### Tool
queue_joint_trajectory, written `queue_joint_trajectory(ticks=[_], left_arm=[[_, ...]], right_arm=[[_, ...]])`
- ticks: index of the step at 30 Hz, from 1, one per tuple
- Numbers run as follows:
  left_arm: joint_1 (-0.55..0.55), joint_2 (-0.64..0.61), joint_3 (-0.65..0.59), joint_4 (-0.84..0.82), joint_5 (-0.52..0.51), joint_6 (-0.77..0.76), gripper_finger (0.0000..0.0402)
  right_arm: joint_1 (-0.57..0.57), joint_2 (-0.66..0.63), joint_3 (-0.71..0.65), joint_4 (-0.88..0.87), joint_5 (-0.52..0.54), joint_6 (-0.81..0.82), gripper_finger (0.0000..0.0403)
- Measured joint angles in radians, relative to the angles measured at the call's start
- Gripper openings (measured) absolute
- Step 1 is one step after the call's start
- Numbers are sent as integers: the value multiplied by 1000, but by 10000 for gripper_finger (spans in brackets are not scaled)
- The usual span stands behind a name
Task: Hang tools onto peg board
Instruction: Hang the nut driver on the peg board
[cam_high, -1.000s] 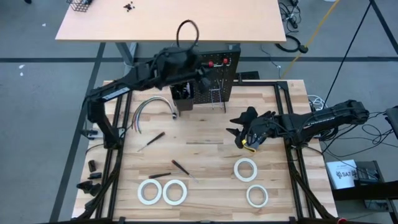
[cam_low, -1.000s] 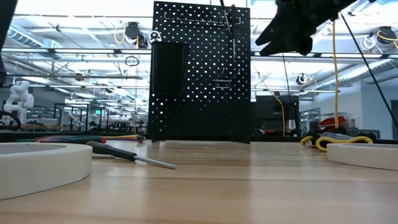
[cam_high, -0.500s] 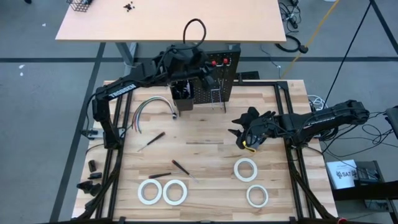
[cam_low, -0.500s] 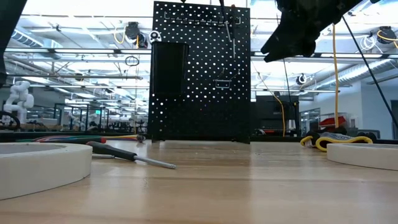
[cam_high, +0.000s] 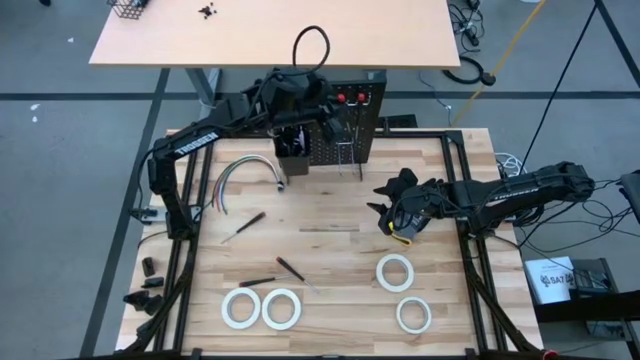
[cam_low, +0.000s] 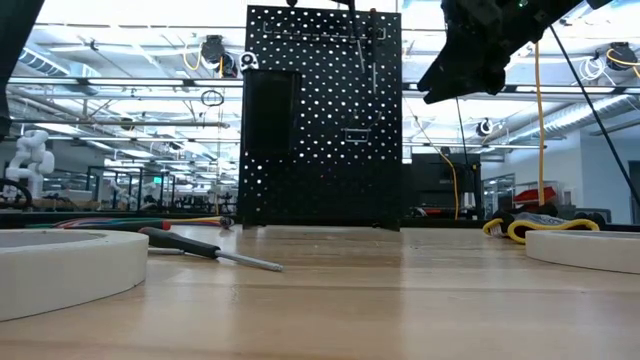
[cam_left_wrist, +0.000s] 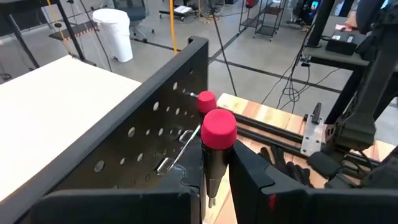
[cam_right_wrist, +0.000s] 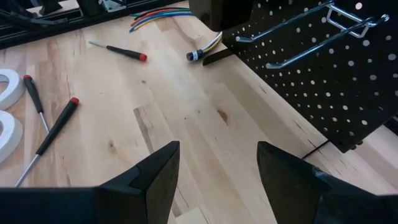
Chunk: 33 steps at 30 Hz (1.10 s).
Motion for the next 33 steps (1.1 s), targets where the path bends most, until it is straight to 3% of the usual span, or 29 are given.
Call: queue_joint_trajectory(ticks=[15, 24, 33], left_arm=[[18, 0, 0, -6, 0, 49, 40], [48, -1, 0, -17, 96, 19, 40], [66, -1, 0, -43, 98, 21, 40]], right_arm=[[-1, 0, 0, 1, 0, 21, 208], [-1, 0, 0, 7, 0, 31, 208], [-1, 0, 2, 33, 0, 31, 208]])
